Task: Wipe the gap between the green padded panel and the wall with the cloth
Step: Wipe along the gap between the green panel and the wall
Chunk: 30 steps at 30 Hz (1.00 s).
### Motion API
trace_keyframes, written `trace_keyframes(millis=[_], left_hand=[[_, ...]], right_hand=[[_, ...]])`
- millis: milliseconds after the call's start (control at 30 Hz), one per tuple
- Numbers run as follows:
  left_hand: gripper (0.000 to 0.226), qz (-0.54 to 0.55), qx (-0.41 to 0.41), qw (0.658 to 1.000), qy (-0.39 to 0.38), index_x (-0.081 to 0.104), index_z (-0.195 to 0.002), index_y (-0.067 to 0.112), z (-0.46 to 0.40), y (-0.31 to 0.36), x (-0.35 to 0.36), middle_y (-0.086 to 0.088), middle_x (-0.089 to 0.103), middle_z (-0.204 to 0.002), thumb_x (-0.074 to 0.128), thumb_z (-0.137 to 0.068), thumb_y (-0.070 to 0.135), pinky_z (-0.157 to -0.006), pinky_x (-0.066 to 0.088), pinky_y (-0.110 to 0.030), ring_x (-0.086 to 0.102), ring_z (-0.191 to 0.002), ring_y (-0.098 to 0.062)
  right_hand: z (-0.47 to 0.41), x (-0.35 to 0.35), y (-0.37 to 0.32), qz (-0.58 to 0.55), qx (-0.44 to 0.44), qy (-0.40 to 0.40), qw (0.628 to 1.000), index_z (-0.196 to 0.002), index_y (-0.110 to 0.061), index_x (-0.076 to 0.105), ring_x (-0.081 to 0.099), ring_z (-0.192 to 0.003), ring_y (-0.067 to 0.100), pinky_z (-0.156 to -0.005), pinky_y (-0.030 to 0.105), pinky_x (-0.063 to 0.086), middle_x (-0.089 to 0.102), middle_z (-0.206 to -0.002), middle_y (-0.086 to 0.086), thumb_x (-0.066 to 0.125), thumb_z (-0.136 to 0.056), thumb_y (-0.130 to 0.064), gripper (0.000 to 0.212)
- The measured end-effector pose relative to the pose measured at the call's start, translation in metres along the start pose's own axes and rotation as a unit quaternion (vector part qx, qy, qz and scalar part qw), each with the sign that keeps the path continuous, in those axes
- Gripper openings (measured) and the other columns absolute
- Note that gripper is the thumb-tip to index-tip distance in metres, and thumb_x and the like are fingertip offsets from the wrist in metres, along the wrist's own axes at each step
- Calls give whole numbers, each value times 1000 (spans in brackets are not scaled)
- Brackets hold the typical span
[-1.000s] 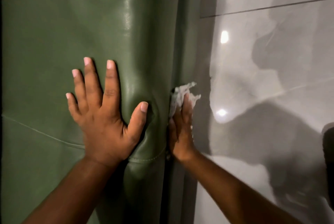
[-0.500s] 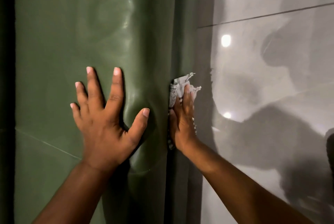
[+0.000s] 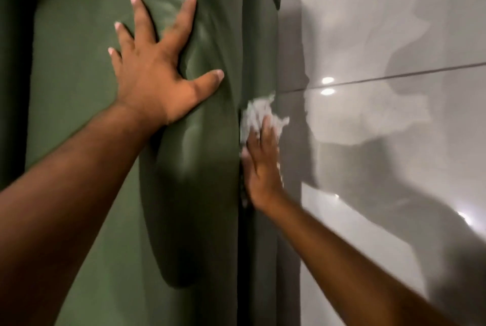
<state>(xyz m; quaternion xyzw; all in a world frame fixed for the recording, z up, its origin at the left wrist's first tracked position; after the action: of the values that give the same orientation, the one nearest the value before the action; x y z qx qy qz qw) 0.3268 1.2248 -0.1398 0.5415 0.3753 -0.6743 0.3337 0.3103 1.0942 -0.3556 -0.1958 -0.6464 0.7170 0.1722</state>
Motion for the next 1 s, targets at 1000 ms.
trace_keyframes(millis=[1000], left_hand=[[89,-1,3,996,87,19,-157,33,-12,1,25,-31,7,-164,46,-82,72,-120,6,-66,3,-151,-53]], right_hand=[[-247,-29,23,-195,252,28,948,-147,-35,21,19,-148,23,-122,50,16,20,-162,0,44,-70,-76,90]])
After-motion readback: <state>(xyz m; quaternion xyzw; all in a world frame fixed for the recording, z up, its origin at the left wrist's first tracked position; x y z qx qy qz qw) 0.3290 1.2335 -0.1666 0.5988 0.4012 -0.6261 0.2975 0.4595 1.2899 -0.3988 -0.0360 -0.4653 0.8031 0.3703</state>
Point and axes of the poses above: each hand's wrist, its own z-axis away from the middle knuckle, its own x-axis out of the palm, y = z × x, the point moved 6 cm from there along -z, towards the middle knuckle
